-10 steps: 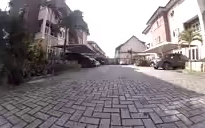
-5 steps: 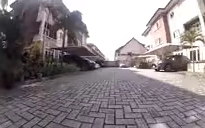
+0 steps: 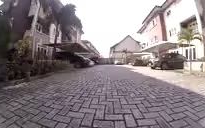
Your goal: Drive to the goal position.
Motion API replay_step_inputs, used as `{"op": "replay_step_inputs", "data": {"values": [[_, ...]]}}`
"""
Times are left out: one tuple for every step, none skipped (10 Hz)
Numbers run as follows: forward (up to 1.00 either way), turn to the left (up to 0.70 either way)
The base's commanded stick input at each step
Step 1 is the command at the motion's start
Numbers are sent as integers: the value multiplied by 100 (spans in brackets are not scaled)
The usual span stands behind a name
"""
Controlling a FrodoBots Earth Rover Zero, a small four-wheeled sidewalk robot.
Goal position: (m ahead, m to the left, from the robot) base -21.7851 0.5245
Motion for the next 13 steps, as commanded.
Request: {"op": "replay_step_inputs", "data": {"values": [[69, 3], [69, 3], [69, 3], [69, 3], [69, 3], [69, 3], [69, 0], [69, -13], [69, -26], [69, -27], [69, -2], [69, 3], [69, 3]]}}
